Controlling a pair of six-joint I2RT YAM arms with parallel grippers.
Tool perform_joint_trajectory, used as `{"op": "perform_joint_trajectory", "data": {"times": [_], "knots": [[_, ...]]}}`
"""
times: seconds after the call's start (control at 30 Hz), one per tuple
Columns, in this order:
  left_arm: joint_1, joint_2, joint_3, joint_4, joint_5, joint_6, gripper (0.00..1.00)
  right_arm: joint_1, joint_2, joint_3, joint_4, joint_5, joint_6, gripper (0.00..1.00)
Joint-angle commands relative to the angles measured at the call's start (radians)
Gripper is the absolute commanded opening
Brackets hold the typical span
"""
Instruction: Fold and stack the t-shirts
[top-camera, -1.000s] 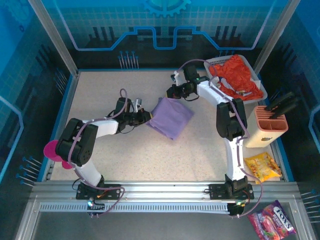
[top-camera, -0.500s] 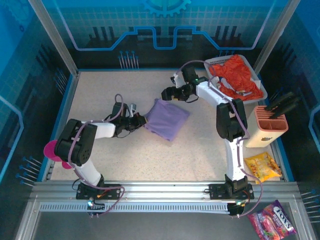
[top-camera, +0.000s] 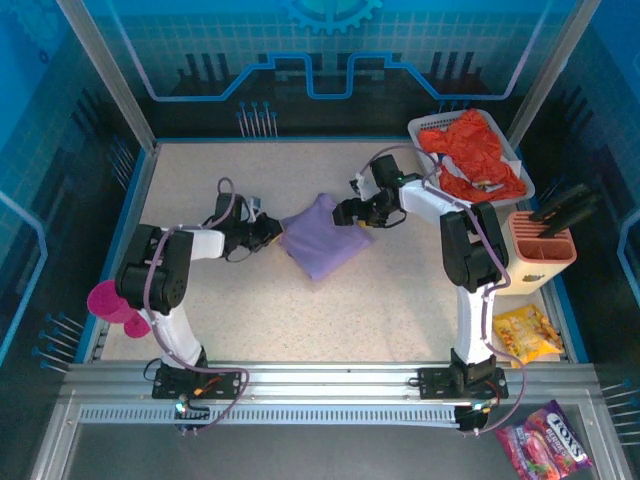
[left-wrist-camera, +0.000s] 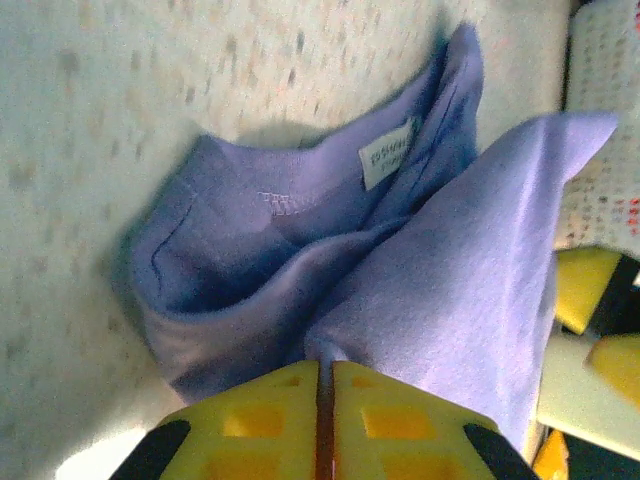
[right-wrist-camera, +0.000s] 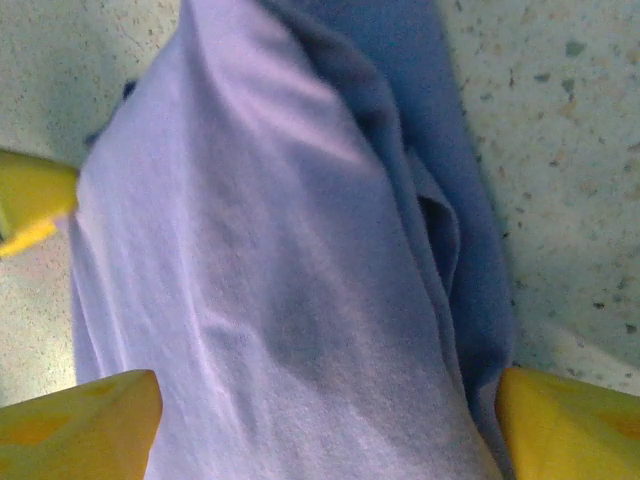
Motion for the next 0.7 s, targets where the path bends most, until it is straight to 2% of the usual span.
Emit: {"op": "perform_joint_trajectory", "data": {"times": [0.0,0.07,0.27,0.47,0.57,0.67], "knots": [[0.025,0.026,0.094,-0.07,0.035,0.048,0.14,-0.001,-0.052,-0.039,0.008,-0.011,0.016,0.87],[0.028,0.047,0.152,-0.118,0.042,0.068,0.17,-0.003,-0.068,-0.07,0.024,-0.006,0.032,0.87],[0.032,-0.012,0.207,-0.187,0.056,0.079,0.55,-0.003,-0.18,-0.11,0.046,0.037,0.059,0.91],[0.011,-0.211,0.23,-0.278,0.017,0.026,0.66,0.024,-0.285,-0.08,0.012,0.032,0.08,0.94],[-0.05,-0.295,0.21,-0.302,-0.029,-0.03,0.68,0.038,-0.308,-0.079,0.012,-0.018,0.117,0.95],[-0.133,-0.334,0.152,-0.255,-0.079,-0.148,0.68,0.05,-0.329,-0.124,0.112,-0.102,0.215,0.99]]}}
